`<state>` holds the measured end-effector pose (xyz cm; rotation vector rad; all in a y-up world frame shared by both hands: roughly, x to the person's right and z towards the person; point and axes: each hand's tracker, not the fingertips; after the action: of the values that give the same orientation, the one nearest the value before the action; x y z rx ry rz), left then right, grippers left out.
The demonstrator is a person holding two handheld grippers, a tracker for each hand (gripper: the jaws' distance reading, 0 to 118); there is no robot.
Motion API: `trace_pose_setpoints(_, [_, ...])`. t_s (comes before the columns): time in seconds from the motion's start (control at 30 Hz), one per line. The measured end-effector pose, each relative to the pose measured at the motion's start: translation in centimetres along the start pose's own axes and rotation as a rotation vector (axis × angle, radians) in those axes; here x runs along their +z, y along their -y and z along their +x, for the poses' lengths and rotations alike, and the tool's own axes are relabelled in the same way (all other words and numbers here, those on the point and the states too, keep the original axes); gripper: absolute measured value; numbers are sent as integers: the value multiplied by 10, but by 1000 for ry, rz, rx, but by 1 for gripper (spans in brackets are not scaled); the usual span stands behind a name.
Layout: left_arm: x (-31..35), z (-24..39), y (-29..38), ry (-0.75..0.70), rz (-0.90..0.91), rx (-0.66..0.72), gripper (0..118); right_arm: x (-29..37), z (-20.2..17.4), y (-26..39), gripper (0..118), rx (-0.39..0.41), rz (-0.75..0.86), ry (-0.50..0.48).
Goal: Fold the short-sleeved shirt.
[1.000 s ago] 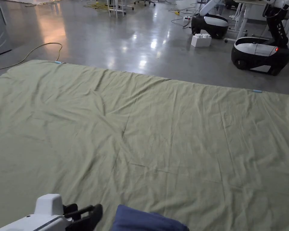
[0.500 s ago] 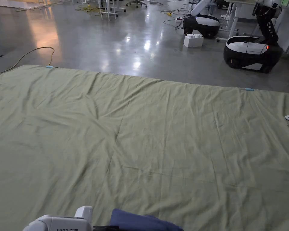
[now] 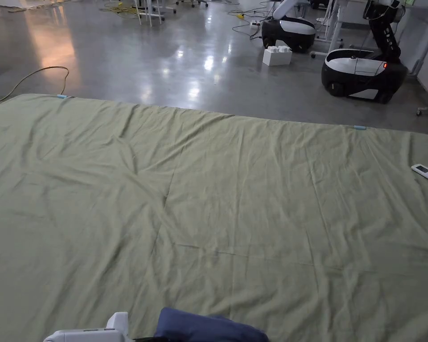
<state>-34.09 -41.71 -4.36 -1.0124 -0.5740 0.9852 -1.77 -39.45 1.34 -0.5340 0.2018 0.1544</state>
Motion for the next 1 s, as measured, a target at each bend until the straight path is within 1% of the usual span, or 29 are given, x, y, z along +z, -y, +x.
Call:
trace_pose_setpoints(0.13, [14, 10, -6, 41, 17, -1, 22, 7, 15, -19, 1, -41, 20, 12])
trace_pose_setpoints(0.33, [44, 6, -29, 44, 30, -8, 22, 19, 58, -72, 1, -96, 124, 100])
trace_pose_setpoints(0.47, [72, 0, -47, 45, 58, 8, 22, 32, 83, -113, 1, -103, 211, 146])
trace_pose_setpoints(0.57, [98, 8, -60, 19, 70, -24, 22, 42, 98, -143, 1, -94, 277, 168])
trace_pose_setpoints(0.67, [132, 11, -80, -22, 83, -59, 22, 49, 109, -168, 1, -84, 322, 187])
trace_pose_setpoints(0.73, [160, 16, -94, -58, 100, -79, 22, 53, 116, -181, 1, -105, 345, 182])
trace_pose_setpoints(0.9, [234, 22, -128, -217, 151, -116, 22, 53, 124, -197, 1, -97, 373, 194])
trace_pose_setpoints(1.0, [273, 25, -145, -358, 176, -106, 22, 52, 126, -199, 1, -113, 379, 191])
